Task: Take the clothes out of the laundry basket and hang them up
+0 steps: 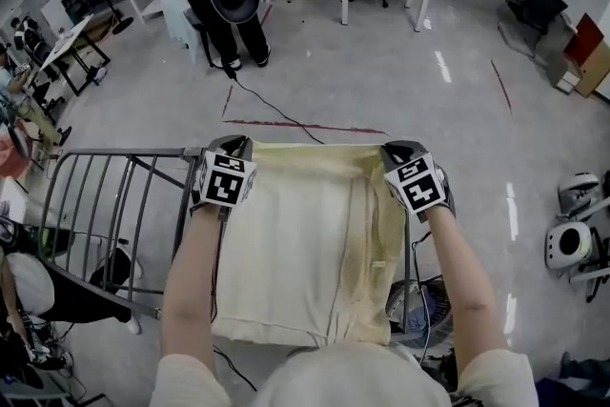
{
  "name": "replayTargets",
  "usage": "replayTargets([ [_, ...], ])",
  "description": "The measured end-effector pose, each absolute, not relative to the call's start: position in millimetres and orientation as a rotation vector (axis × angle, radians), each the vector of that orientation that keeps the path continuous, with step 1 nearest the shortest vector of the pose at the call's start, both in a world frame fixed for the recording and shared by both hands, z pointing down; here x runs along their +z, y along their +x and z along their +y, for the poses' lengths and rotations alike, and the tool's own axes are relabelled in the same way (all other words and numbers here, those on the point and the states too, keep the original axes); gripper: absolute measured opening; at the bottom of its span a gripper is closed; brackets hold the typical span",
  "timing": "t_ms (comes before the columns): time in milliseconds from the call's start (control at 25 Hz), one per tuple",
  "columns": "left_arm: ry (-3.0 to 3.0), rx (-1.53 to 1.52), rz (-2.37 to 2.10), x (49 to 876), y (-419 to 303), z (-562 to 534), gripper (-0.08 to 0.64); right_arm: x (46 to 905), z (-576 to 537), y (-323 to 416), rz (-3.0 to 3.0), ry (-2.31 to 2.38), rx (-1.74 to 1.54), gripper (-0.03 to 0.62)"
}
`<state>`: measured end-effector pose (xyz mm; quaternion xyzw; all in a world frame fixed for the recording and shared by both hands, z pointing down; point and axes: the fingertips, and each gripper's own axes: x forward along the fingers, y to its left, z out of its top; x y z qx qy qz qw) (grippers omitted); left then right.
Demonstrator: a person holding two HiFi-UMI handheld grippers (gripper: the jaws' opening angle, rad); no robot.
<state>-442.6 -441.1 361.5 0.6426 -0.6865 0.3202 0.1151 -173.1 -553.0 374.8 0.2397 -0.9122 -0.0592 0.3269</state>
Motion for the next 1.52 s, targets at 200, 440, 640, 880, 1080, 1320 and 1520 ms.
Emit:
replayTargets([
  [200, 1.893, 0.992, -2.147, 328.4, -458.7, -502.6, 0.031, 361.6, -599.3, -184.7, -2.400, 0.680, -0.090, 0.015],
  [440, 1.859, 0.971, -2.315, 309.1, -478.4, -564.5, 0.033, 371.7, -616.4, -195.6, -2.387, 0.623, 0.007, 0.017],
  [640, 1.779, 0.867, -2.286, 330.6, -479.2, -593.0, 0.101, 389.2, -625.0, -186.7, -2.346, 0.679, 0.056, 0.017],
  [880, 1.782, 0.667, -2.104, 366.0, -471.8, -589.0, 0.301, 412.3, -629.6, -171.8, -2.305, 0.772, 0.108, 0.127],
  [1080, 1.793, 0.662, -2.092, 366.2, -464.4, -569.0, 0.301, 412.5, -620.0, -168.1, -2.322, 0.789, 0.133, 0.141],
  [1320, 1.834, 0.498, -2.041, 353.9, -440.0, -531.5, 0.267, 396.9, -588.8, -155.0, -2.361, 0.851, 0.132, 0.130],
  [1520, 1.886, 0.378, -2.006, 338.6, -406.5, -478.3, 0.160, 372.0, -534.5, -132.8, -2.436, 0.926, 0.146, 0.102],
])
